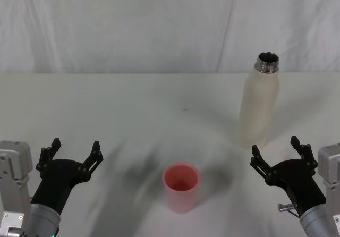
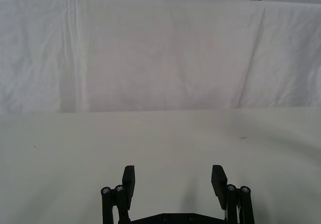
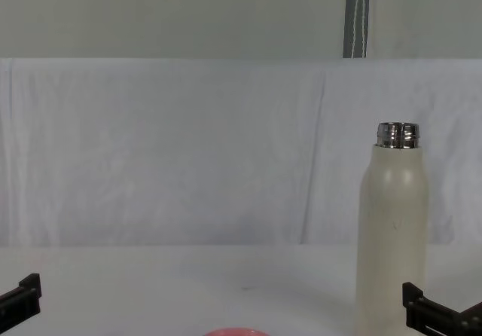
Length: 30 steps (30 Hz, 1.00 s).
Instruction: Grasp the thermos with one hand and pour water into the cup lid.
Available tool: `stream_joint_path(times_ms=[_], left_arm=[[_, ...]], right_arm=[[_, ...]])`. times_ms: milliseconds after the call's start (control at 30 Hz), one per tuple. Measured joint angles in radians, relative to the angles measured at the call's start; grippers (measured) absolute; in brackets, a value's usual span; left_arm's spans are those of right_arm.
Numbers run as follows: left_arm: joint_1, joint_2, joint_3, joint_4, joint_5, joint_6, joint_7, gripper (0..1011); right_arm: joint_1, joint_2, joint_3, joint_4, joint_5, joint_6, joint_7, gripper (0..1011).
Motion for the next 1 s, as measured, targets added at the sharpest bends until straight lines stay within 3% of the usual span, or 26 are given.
stream_joint_path(times_ms=[1000], left_arm=[[0.0,0.0,0.0,0.0,0.0,0.0,0.0,1001]], right_arm=[[0.0,0.0,0.0,0.0,0.0,0.0,0.0,1000]])
